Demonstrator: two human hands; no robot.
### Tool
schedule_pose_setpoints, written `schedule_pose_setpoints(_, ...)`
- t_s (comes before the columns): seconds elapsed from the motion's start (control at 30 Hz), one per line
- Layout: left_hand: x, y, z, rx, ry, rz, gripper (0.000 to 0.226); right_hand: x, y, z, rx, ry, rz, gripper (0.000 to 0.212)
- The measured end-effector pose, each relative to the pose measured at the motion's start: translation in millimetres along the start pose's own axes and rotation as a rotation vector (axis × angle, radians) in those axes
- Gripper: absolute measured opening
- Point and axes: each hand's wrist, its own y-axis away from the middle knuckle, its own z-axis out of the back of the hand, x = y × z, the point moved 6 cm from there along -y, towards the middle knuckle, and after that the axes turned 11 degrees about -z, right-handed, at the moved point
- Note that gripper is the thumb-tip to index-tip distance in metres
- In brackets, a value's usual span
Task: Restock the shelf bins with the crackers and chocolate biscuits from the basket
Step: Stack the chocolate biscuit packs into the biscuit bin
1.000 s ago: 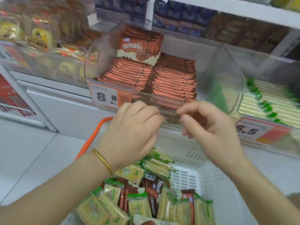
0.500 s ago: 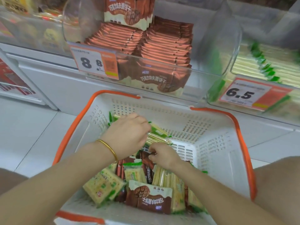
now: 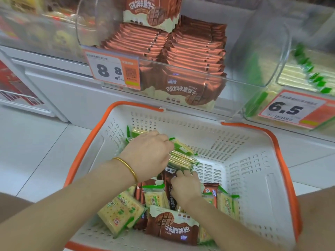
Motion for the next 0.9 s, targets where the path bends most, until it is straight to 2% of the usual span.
schedule_pose_setpoints(0.17, 1, 1, -10, 0.105, 0.114, 0.099, 0.031, -20, 14, 57, -0.140, -0.522, -0.063, 0.016)
schedule_pose_setpoints(0.23, 1, 2, -19, 0.180, 0.219, 0.136, 0.043, -36, 17, 80, -0.071, -0.840, -0.163, 0.020)
schedule_pose_setpoints(0.33, -4, 5, -26, 0.258, 0.413, 0.150, 0.084, -53, 28, 112, 0.043, -1.330, -0.265, 0.020)
schedule_pose_setpoints(0.4, -11, 4, -22, 0.207, 0.500, 0.135, 0.100, -53, 39, 128, 0.156, -1.583, -0.276, 0.019)
schedule_pose_setpoints(0.43, -14, 2, -18, 0.147, 0.477, 0.118, 0.099, -52, 45, 135, 0.187, -1.650, -0.269, 0.021)
schedule_pose_setpoints(0.5, -19, -1, -6, 0.002, 0.376, 0.079, 0.079, -48, 52, 149, 0.199, -1.686, -0.225, 0.023)
schedule_pose_setpoints(0.57, -15, 0, 8, -0.132, 0.405, 0.093, 0.051, -48, 54, 161, 0.180, -1.696, -0.165, 0.025)
schedule_pose_setpoints(0.67, 7, 3, 19, -0.227, 0.803, 0.258, 0.025, -62, 52, 172, 0.052, -1.640, -0.195, 0.018)
schedule_pose_setpoints(0.73, 11, 7, 23, -0.274, 1.186, 0.319, 0.025, -72, 51, 175, -0.027, -1.480, -0.200, 0.014)
schedule_pose_setpoints(0.8, 9, 9, 30, -0.341, 1.439, 0.313, 0.024, -69, 53, 174, 0.094, -1.460, -0.126, 0.012)
schedule_pose_setpoints(0.87, 6, 11, 39, -0.383, 1.555, 0.276, 0.025, -61, 58, 175, 0.253, -1.566, -0.033, 0.015)
schedule_pose_setpoints(0.9, 6, 12, 45, -0.409, 1.584, 0.253, 0.027, -59, 62, 181, 0.280, -1.619, 0.004, 0.015)
